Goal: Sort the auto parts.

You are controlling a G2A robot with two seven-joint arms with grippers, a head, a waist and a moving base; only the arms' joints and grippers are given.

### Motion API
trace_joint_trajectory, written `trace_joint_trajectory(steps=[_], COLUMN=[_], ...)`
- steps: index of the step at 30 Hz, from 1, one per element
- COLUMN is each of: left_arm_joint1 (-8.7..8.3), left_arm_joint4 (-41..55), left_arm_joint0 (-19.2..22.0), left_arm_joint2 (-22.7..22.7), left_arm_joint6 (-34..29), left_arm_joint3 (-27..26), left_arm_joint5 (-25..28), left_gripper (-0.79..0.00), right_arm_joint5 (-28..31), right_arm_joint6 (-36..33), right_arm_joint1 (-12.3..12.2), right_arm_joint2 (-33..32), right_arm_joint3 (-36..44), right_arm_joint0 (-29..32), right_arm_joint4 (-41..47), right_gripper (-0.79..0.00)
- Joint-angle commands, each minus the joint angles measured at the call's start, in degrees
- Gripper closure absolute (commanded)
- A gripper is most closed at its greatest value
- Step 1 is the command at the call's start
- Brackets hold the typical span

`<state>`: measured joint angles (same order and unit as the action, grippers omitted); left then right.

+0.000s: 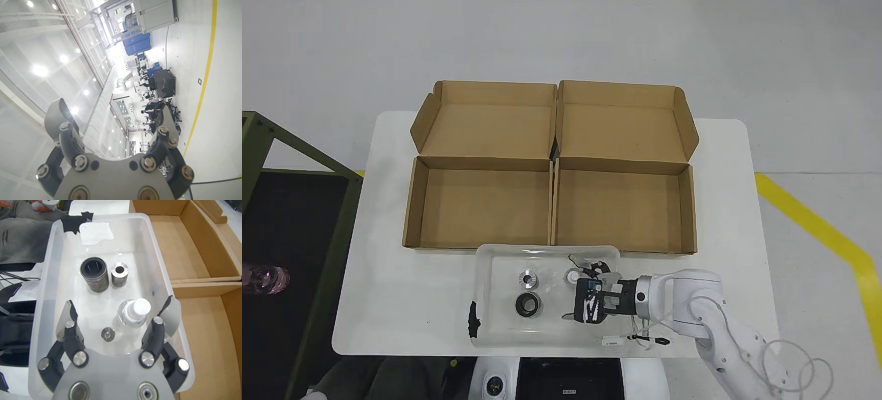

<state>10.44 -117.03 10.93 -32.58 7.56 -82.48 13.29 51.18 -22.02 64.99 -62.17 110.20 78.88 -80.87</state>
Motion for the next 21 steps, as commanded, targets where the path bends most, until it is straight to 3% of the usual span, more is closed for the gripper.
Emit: trace_joint_trajectory(steps=[1, 6, 11, 15, 19, 21], left_arm_joint1=[0.0, 0.0, 0.0, 0.0, 0.0, 0.0], left_arm_joint4=[0.0, 0.0, 0.0, 0.0, 0.0, 0.0], left_arm_joint0=[0.0, 0.0, 0.0, 0.0, 0.0, 0.0], left_arm_joint2=[0.0, 0.0, 0.0, 0.0, 0.0, 0.0], left_arm_joint6=[0.0, 0.0, 0.0, 0.0, 0.0, 0.0], left_arm_joint3=[0.0, 0.0, 0.0, 0.0, 0.0, 0.0], left_arm_joint5=[0.0, 0.0, 0.0, 0.0, 0.0, 0.0], left_gripper=[-0.785, -0.785, -0.785, -0.785, -0.785, -0.785], right_arm_joint5=[-0.7, -2.6, -3.8, -4.3, -4.4, -4.2], right_arm_joint6=[-0.2, -1.0, -1.0, -0.9, -0.3, 0.3], right_arm_joint1=[0.0, -0.2, -0.3, -0.4, -0.5, -0.5], right_arm_joint2=[0.1, 0.1, 0.3, 0.6, 0.8, 0.9], right_arm_joint3=[-0.3, -0.5, -0.9, -0.9, -0.5, -0.3], right_arm_joint0=[-0.2, -0.5, -0.7, -0.8, -0.9, -1.0], right_arm_joint4=[-0.1, -1.1, -1.9, -2.4, -2.2, -1.8], right_gripper=[-0.529, -0.471, -0.348, -0.222, 0.0, 0.0])
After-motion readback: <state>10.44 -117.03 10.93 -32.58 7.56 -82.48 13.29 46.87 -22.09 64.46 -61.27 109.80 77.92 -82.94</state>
